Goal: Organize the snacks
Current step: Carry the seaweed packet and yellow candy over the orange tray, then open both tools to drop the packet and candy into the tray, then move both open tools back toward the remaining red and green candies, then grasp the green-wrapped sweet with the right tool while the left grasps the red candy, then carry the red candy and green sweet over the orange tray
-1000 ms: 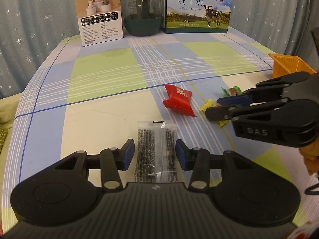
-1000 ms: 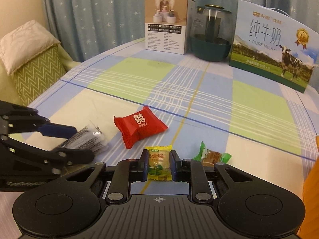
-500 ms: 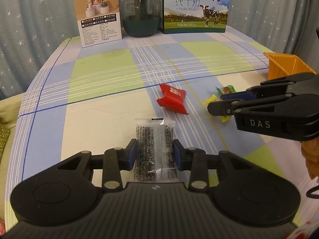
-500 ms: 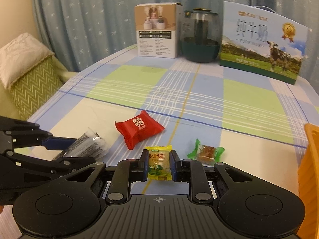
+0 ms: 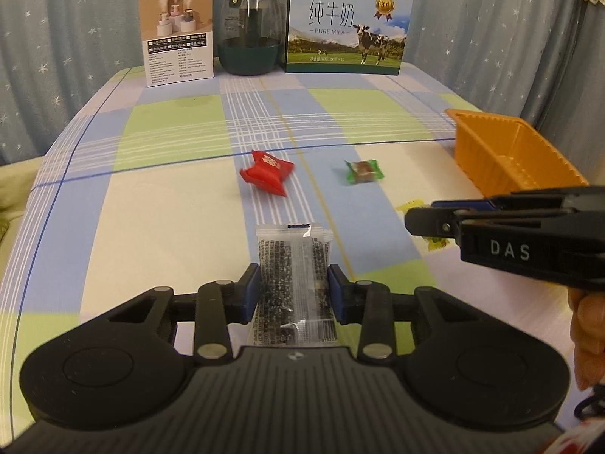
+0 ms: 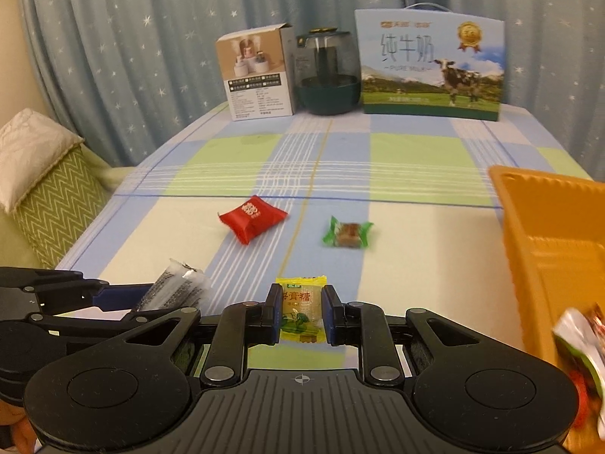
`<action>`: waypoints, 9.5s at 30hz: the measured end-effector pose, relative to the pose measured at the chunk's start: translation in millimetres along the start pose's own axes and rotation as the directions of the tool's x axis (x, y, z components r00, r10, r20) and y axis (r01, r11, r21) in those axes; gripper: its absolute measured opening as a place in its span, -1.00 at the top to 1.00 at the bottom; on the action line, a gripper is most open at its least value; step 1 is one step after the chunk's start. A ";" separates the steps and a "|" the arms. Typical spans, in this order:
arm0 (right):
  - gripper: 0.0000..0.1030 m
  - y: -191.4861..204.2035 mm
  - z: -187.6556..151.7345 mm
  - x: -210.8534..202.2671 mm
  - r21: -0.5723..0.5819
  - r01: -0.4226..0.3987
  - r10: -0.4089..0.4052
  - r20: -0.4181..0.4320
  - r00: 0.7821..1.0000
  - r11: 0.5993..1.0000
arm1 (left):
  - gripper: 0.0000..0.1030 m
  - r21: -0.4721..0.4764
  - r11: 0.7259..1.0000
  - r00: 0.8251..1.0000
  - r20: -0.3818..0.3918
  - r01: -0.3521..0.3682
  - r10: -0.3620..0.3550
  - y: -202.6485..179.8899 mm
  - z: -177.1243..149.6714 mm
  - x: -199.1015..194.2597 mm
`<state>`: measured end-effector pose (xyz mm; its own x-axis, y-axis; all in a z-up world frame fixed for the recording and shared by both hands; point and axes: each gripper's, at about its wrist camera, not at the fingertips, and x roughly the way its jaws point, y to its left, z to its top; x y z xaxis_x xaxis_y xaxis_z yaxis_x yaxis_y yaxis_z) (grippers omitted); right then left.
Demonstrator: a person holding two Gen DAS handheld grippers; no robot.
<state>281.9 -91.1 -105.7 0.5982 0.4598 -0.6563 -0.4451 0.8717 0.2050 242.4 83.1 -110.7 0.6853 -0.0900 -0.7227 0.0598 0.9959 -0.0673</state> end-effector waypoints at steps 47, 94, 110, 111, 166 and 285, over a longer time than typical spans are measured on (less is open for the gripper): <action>0.58 -86.3 -54.1 -231.4 0.182 0.232 -0.261 0.151 0.953 0.955 | 0.34 -0.009 0.990 0.985 0.098 0.142 -0.141 -178.9 -10.2 -116.4; 0.58 -214.5 -11.6 -140.1 0.185 0.292 -0.305 0.046 0.951 0.938 | 0.33 0.011 0.977 0.976 0.023 0.215 -0.215 -255.0 74.5 33.1; 0.58 -214.3 -9.8 -142.3 0.200 0.274 -0.289 0.051 0.956 0.941 | 0.17 0.046 0.989 0.989 0.055 0.138 -0.140 -247.6 74.5 22.5; 0.58 -213.8 -8.9 -142.3 0.200 0.272 -0.288 0.053 0.956 0.941 | 0.17 0.042 0.990 0.989 0.058 0.132 -0.135 -245.7 73.9 20.3; -0.26 -21.9 -41.2 -210.8 0.252 0.026 -0.066 0.153 0.986 0.967 | -0.64 -0.130 0.990 0.985 0.158 -0.054 0.074 -74.3 -24.8 -168.2; 0.60 -33.4 31.5 27.8 0.103 -0.005 0.004 0.009 1.000 0.995 | 0.54 0.045 0.999 0.999 0.042 -0.027 0.025 -9.5 50.3 58.0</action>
<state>334.4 -102.1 -107.9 0.6021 0.4651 -0.6489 -0.3773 0.8821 0.2821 318.1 68.6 -117.4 0.7166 -0.0649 -0.6944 0.0738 0.9971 -0.0170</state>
